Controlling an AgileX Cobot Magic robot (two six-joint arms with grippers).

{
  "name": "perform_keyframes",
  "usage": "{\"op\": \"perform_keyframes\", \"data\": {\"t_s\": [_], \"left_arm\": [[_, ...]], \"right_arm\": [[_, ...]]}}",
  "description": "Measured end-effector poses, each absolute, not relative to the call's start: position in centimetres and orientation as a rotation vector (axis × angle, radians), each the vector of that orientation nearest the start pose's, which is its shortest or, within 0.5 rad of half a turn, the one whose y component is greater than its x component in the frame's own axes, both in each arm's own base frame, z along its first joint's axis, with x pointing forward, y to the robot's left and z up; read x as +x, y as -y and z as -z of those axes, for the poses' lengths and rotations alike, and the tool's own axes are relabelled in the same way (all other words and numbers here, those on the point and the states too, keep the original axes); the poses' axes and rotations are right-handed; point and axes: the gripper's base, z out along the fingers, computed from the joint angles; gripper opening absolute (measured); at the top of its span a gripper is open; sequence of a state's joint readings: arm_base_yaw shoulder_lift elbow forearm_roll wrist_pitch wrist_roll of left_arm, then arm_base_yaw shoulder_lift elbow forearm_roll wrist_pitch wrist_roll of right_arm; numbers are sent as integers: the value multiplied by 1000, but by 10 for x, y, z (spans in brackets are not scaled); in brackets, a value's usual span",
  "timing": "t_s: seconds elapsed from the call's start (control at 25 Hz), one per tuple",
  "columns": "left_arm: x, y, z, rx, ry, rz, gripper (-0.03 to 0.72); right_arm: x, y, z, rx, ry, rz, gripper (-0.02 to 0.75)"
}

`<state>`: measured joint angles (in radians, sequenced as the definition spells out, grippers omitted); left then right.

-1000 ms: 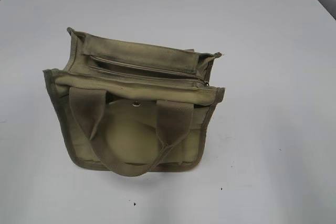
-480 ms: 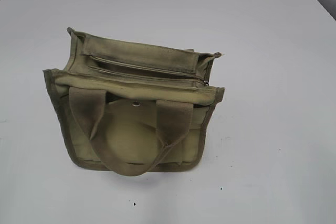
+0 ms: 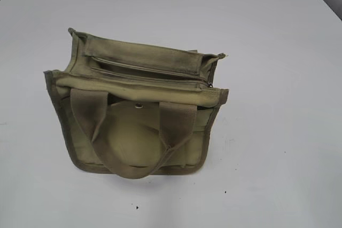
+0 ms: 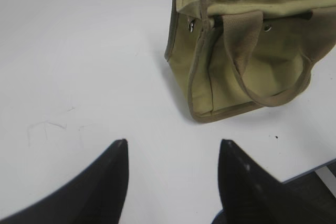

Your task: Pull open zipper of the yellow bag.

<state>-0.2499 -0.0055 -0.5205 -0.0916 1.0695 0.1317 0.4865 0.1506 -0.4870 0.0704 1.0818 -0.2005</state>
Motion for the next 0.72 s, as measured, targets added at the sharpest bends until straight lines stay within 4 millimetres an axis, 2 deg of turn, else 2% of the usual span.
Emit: {"op": "perform_keyframes", "data": {"t_s": [0.72], "left_arm": [[-10,5,-282,388,-1991,182,424]], "right_arm": [[14,-13,-271,-714,-2120,-227,574]]}}
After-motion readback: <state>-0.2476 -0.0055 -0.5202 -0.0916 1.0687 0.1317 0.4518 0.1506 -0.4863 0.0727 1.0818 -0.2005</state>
